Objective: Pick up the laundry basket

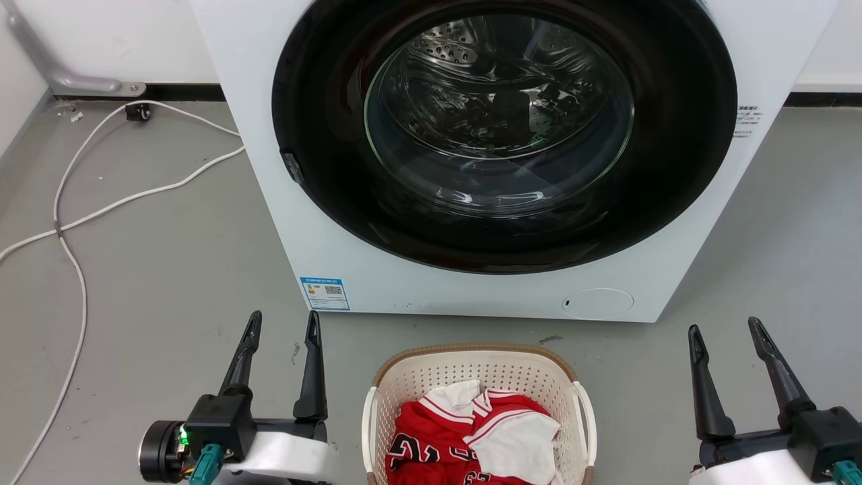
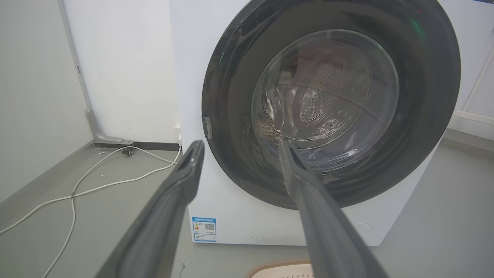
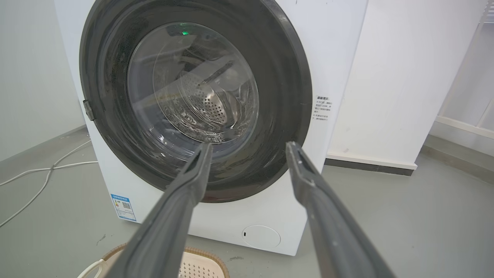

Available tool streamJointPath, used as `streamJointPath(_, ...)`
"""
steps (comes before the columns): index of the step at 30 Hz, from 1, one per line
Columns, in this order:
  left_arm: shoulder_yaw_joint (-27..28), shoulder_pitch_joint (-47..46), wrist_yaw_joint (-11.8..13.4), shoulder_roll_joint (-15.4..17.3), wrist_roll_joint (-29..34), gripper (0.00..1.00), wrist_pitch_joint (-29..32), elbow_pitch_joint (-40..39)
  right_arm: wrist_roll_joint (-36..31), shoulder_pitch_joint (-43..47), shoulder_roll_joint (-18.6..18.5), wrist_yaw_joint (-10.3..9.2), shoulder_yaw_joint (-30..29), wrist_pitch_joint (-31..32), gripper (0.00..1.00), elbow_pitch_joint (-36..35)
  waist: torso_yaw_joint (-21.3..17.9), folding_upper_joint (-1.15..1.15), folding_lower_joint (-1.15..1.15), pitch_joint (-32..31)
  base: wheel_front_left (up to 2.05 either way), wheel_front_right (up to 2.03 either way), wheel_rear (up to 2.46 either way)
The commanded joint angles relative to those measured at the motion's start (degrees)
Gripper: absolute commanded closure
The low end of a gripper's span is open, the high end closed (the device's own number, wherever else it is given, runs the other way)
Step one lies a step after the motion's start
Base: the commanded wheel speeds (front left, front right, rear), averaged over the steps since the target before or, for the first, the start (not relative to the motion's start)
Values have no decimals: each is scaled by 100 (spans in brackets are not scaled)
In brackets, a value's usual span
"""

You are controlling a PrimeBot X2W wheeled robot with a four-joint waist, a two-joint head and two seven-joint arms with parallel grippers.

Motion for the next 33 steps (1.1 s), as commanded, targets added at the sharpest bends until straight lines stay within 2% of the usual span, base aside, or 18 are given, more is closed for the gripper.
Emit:
streamJointPath(1, -2, 31, -1, 9, -3, 0, -16, 5, 17, 72, -15, -2, 3, -12, 0, 12, 3, 0, 0, 4, 0, 0, 0)
streamJointPath(13, 46, -89, -34, 9, -43, 0, -16, 59, 25, -77, -15, -2, 40, -12, 0, -2, -34, 0, 0, 118, 0, 0, 0)
streamJointPath(20, 142, -491, -252, 8, 16, 0, -16, 263, -148, -464, -13, -2, 186, -12, 0, 48, -56, 0, 0, 464, 0, 0, 0)
streamJointPath(28, 299, -1254, -612, 14, 146, 0, -15, 1122, -372, -1112, -12, -3, 331, -11, 0, 527, -97, 0, 0, 1115, 0, 0, 0)
streamJointPath(33, 360, -1703, -711, 91, 329, 0, -16, 1744, -537, -1546, -11, -3, 436, -12, 0, 1087, -181, 0, 0, 1544, 0, 0, 0)
